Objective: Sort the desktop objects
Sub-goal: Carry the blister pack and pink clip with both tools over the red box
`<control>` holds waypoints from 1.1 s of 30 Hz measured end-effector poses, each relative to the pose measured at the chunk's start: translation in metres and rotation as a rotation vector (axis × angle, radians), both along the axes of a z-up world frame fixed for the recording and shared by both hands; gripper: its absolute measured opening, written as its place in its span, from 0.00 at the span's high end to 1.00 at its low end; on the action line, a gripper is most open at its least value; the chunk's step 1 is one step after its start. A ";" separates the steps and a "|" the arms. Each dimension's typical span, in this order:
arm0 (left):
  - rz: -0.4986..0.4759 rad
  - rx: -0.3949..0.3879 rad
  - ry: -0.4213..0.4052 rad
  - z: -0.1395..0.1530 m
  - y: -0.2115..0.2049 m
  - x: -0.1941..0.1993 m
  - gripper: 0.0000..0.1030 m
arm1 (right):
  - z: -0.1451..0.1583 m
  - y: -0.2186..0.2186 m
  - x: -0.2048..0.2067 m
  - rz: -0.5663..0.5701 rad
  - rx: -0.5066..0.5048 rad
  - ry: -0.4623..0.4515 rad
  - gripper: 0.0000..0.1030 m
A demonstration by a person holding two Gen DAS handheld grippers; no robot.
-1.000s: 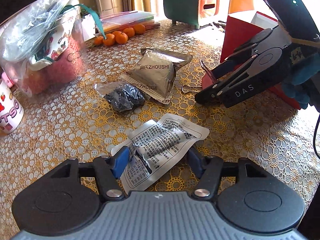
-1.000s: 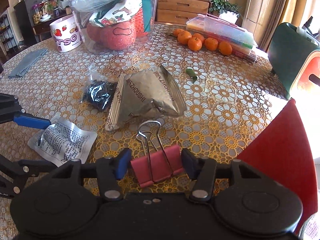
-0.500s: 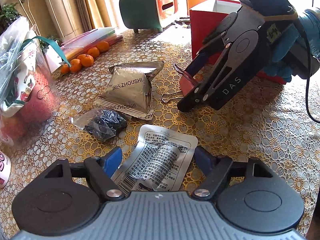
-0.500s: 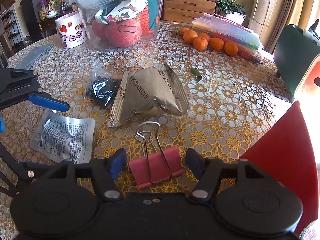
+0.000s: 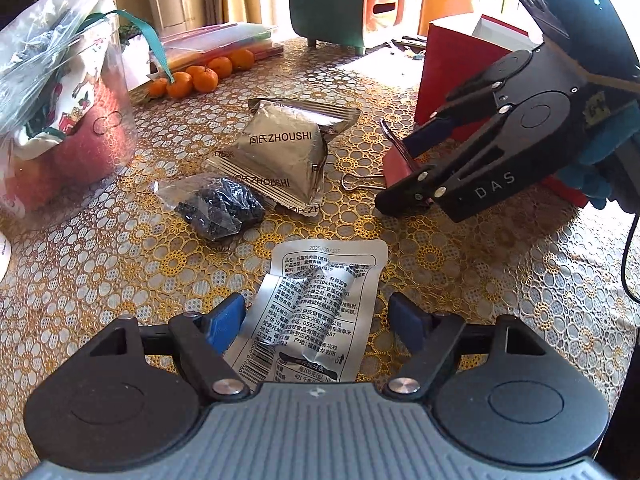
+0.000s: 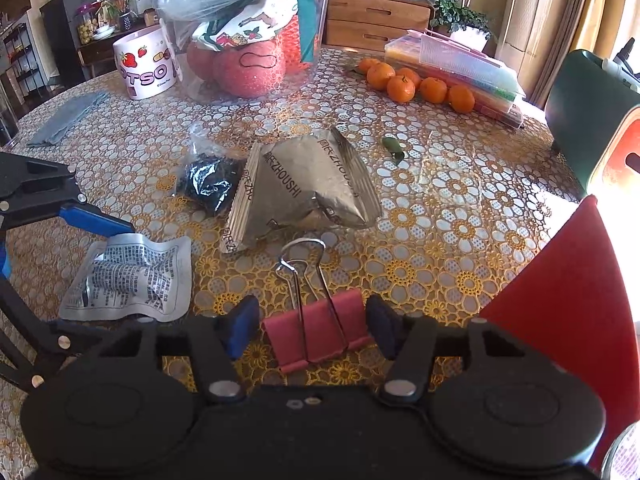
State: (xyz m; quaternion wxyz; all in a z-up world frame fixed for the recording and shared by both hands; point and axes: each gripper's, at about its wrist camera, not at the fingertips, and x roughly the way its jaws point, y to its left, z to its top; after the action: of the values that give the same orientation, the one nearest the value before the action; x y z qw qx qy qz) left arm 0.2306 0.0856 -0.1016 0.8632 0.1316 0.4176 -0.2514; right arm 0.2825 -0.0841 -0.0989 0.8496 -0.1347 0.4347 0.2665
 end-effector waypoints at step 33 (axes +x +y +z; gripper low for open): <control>0.436 -0.135 0.001 0.029 -0.029 -0.070 0.44 | 0.042 -0.046 -0.099 -0.039 0.130 0.028 0.48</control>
State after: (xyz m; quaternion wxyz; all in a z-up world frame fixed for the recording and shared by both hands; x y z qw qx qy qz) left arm 0.1606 0.0567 -0.0725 0.9038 -0.0200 0.4187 -0.0861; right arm 0.1833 -0.1304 -0.0570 0.8555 -0.0672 0.4308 0.2795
